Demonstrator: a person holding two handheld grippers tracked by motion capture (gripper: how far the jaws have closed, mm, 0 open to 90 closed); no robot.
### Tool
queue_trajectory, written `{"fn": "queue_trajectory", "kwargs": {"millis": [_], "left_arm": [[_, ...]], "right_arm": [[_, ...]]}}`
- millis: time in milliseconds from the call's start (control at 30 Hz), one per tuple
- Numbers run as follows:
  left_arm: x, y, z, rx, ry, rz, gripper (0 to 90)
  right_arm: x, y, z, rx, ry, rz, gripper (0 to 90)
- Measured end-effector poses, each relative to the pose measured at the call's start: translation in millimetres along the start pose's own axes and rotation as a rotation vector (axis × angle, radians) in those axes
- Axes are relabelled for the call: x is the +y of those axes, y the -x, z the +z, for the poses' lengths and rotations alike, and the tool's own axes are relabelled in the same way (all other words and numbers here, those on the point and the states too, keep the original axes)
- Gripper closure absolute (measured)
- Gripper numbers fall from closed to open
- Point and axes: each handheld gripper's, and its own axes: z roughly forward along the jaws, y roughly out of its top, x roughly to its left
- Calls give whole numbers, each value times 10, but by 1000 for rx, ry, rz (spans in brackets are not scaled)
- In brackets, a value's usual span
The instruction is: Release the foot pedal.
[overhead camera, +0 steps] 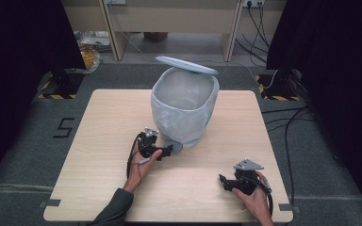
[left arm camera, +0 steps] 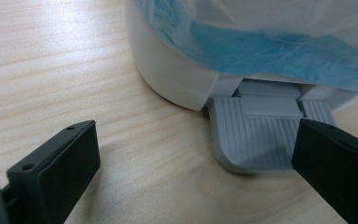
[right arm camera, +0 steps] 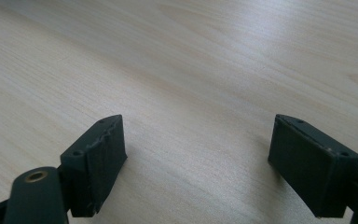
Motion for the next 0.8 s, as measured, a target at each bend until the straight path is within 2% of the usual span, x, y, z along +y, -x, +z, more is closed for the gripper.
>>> {"fn": "queue_trajectory", "kwargs": {"millis": [567, 800], "left_arm": [[15, 9, -16, 1, 7, 3, 2], [48, 5, -66, -7, 28, -6, 0]], "right_arm": [[0, 1, 0, 0, 1, 0, 185], [0, 1, 0, 1, 1, 0, 185]]}}
